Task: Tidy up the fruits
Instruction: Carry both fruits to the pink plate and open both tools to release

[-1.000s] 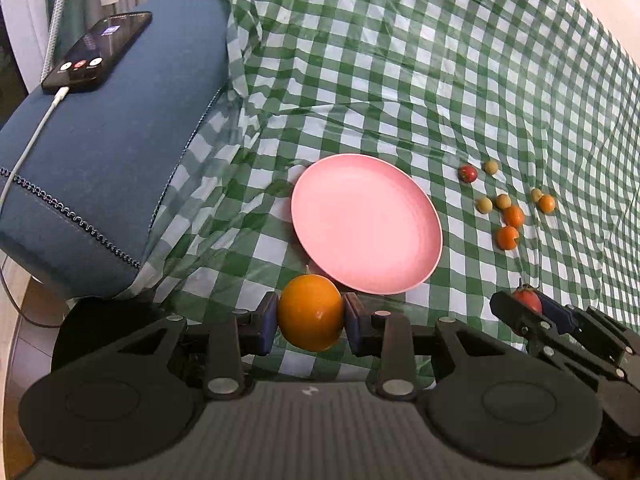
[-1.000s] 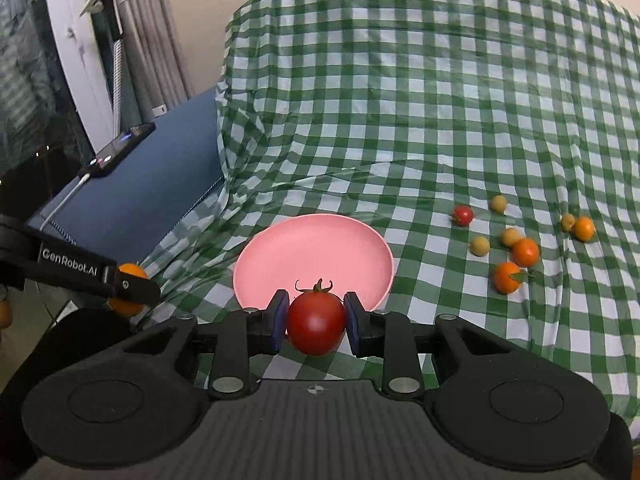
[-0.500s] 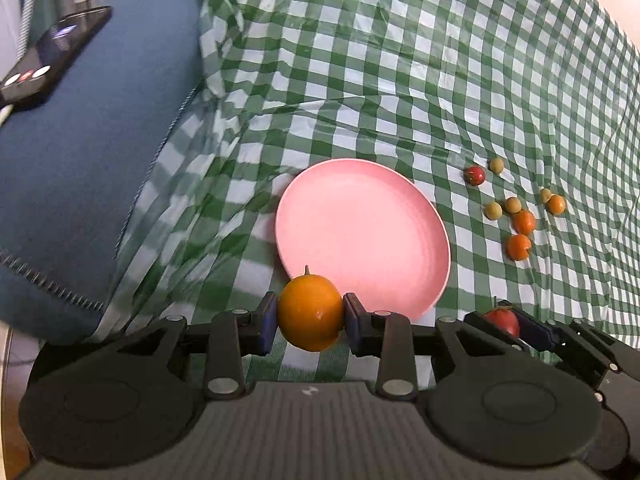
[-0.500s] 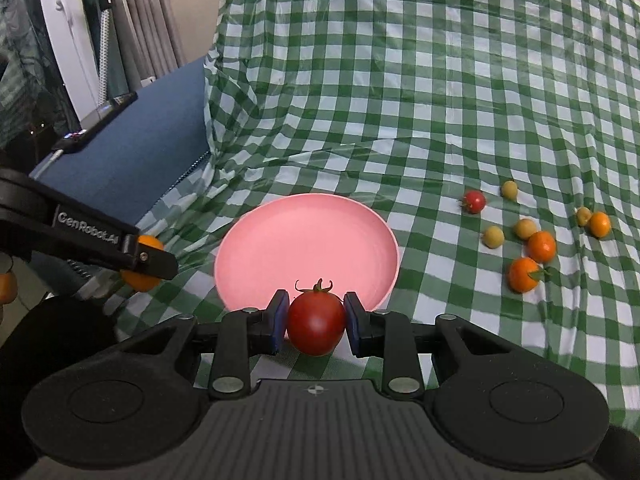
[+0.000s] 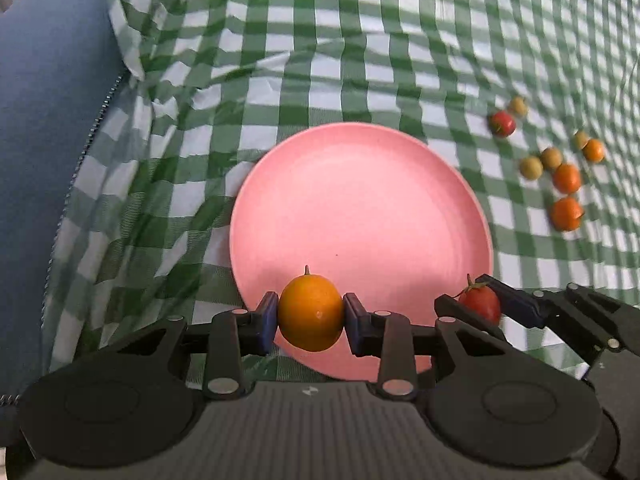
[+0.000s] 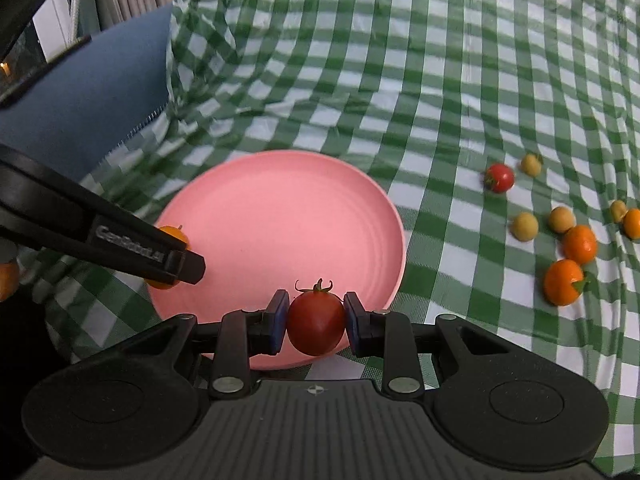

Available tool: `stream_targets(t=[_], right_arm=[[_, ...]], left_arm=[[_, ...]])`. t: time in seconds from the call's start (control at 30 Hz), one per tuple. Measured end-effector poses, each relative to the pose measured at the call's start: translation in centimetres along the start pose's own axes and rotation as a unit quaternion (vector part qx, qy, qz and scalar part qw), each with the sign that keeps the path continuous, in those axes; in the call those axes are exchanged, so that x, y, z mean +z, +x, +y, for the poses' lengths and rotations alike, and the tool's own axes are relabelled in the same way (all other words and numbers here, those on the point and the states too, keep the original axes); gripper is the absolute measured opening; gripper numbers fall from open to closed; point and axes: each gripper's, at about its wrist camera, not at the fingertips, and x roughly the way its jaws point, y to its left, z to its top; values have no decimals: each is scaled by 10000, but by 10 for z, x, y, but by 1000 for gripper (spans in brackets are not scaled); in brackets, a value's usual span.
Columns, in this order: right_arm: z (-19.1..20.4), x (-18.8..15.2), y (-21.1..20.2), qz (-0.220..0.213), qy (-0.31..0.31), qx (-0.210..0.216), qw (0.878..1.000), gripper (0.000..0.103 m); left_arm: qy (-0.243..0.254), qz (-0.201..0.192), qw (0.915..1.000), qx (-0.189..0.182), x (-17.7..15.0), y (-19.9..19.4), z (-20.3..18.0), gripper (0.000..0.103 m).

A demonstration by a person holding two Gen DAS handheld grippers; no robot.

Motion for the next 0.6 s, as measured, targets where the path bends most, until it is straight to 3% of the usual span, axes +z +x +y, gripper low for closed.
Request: stream_targets(t=[0.13, 0.17, 0.2, 0.23, 0.27, 0.3, 0.43, 0.6], right_arm=[[1, 1, 10, 40, -67, -33, 10000, 31], [1, 2, 10, 22, -85, -25, 10000, 31], [1, 3, 9, -27, -94, -31, 9999, 37], [1, 6, 6, -80, -91, -65, 9999, 52], [1, 8, 2, -140, -83, -100, 9998, 59], [0, 9, -4, -213, -69, -149, 9996, 70], [1, 9, -39, -291, 13, -164, 9994, 91], [8, -14, -87, -149, 441, 41, 9989, 98]], left_arm=[[122, 24, 9998, 152, 5, 14, -3, 39], [123, -46, 9997, 182, 8, 13, -2, 44], [111, -128, 9996, 214, 9, 10, -2, 53], [86, -231, 9994, 225, 11, 5, -2, 78], [59, -365, 9991, 224, 11, -3, -1, 98], [23, -520, 9983, 258, 9, -12, 0, 103], [-6, -783, 9961, 398, -4, -46, 6, 103], [-414, -821, 9934, 679, -51, -85, 18, 103]])
